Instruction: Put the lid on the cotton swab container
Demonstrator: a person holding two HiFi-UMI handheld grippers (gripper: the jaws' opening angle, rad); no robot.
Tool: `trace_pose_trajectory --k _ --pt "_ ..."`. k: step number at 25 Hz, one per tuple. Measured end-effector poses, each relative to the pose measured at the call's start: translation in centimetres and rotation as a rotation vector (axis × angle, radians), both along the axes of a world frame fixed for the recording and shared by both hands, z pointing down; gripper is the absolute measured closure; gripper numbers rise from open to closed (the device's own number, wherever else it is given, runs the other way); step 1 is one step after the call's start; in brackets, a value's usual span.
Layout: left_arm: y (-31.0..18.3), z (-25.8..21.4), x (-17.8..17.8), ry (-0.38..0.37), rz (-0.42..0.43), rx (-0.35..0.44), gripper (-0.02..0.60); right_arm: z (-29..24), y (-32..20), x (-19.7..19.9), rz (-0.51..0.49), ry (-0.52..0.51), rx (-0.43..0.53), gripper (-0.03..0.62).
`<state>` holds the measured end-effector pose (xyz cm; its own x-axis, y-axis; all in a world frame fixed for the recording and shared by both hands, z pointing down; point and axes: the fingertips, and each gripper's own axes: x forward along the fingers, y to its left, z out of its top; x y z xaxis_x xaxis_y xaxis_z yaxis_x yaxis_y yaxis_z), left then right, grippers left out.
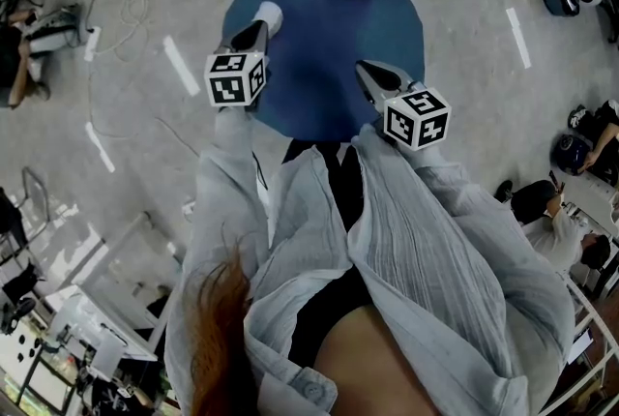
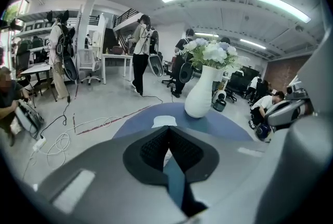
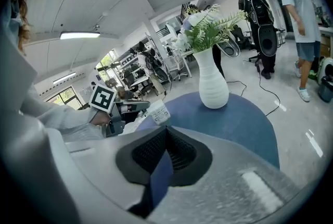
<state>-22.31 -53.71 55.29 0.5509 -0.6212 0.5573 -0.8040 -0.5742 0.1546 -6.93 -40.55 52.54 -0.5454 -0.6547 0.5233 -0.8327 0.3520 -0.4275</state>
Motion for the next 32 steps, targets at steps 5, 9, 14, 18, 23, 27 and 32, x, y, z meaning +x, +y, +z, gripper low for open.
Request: trace_pose_trajectory --k 5,9,14,18,23,27,32 --pt "0.3 0.4 0.3 -0.032 0.021 -0.003 0.565 0.2 0.4 0.3 0.012 -0.002 -0.006 0.592" --pt "0.4 0.9 0.6 -0.097 0.032 -0.009 0.565 0.4 0.6 0.6 0.017 -0.003 -0.01 0.592" --pt "0.2 1.3 0.9 -0.18 0.039 -0.022 0.565 0.8 0.8 0.9 0.022 -0.005 -0.013 0.592" --pt "0.1 1.4 1.0 -0.196 0.033 -0.084 0.565 0.7 1.1 1.2 0.025 -0.006 -0.011 0.592" --pt "0.1 1.3 0.7 -0.187 0.015 -0.078 0.565 -0.1 1.4 1.3 0.029 -0.007 0.009 0.592" --pt "0.0 0.7 0.9 -0.175 -0.019 -0.035 0.565 -0.5 2.1 2.5 0.041 -0.002 0.023 0.592" --pt "1.1 -2.0 2.3 -0.115 -0.052 0.034 0.565 -1.2 3.5 4.3 0.052 0.001 0.037 0.592"
